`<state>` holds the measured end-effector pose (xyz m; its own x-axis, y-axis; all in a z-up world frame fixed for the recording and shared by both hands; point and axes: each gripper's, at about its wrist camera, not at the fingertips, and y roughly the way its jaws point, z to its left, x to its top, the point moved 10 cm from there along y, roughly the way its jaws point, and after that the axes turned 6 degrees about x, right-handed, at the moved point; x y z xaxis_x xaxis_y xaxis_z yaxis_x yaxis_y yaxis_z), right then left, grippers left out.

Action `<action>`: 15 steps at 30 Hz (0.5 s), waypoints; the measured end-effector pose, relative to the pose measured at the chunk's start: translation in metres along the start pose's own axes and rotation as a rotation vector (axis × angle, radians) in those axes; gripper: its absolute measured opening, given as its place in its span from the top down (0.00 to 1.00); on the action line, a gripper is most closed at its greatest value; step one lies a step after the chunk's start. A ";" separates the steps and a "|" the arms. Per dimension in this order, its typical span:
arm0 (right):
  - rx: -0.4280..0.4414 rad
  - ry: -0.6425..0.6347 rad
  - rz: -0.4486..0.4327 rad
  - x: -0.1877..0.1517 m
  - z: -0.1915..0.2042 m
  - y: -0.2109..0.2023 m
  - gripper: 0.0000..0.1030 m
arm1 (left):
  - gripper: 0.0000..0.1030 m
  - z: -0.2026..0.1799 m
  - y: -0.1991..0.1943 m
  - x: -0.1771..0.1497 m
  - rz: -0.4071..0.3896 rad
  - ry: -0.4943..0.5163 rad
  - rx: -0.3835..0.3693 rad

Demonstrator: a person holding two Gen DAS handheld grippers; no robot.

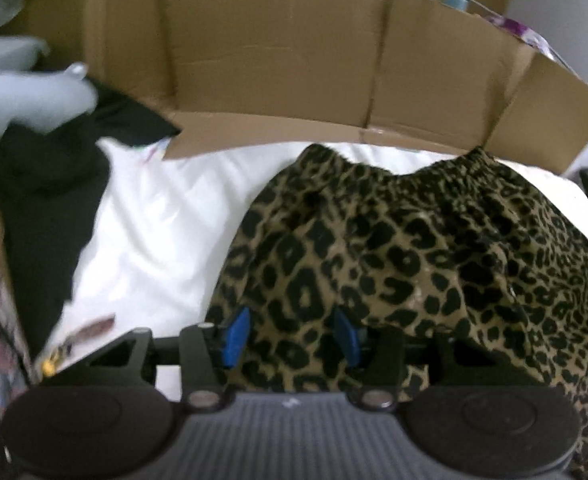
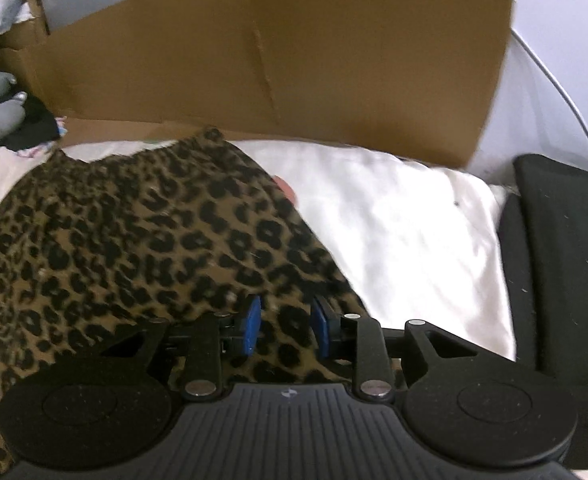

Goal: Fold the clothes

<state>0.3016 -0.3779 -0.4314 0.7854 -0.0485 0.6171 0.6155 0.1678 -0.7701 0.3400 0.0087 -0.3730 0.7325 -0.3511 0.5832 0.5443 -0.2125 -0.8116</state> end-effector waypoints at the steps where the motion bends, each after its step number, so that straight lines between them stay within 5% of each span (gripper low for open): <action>1: 0.007 -0.001 0.012 0.000 0.005 0.004 0.65 | 0.51 -0.004 0.004 0.003 0.005 0.005 -0.009; 7: 0.022 -0.036 0.077 -0.003 0.031 0.034 0.64 | 0.51 -0.026 0.034 0.010 0.029 0.059 -0.034; 15: -0.007 -0.080 0.068 0.014 0.046 0.076 0.62 | 0.49 -0.013 0.073 0.008 0.054 0.053 0.045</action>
<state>0.3568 -0.3208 -0.4737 0.8177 0.0413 0.5741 0.5616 0.1613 -0.8115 0.3803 -0.0219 -0.4280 0.7393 -0.4086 0.5353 0.5233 -0.1517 -0.8385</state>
